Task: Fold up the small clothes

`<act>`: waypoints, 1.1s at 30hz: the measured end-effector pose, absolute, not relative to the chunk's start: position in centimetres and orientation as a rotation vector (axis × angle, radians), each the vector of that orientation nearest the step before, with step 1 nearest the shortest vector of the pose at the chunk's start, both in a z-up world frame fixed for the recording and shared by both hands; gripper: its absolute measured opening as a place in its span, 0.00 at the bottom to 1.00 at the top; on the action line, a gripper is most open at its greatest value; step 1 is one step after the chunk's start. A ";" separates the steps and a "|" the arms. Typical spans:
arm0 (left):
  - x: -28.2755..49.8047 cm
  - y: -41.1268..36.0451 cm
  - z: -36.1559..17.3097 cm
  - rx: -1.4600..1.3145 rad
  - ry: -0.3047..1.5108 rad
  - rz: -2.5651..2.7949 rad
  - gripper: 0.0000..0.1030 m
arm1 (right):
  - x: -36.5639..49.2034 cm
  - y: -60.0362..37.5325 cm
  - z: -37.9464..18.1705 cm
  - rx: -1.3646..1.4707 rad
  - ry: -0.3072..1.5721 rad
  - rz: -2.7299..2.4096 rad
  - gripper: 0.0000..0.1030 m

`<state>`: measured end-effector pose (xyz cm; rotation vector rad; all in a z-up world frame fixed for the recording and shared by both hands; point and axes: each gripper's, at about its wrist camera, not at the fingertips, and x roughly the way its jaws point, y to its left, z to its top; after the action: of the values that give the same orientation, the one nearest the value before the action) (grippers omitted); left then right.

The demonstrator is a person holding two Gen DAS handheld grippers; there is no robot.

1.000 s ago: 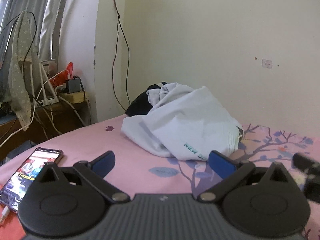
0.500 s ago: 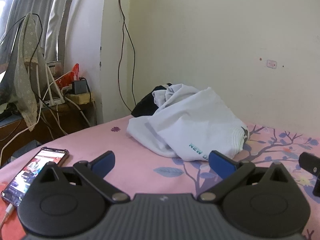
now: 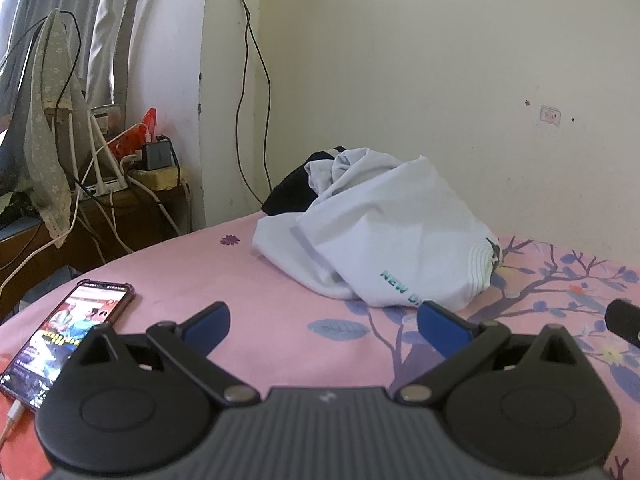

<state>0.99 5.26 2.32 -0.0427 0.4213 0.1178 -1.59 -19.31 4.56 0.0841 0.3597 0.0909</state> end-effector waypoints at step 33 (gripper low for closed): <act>1.6 4.5 2.1 -0.005 0.467 0.098 1.00 | -1.6 -19.3 4.4 0.106 0.371 0.090 0.92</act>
<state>1.57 4.53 2.08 -0.0051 0.4673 0.0984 -1.62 -19.28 4.39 0.1061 0.3714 0.0905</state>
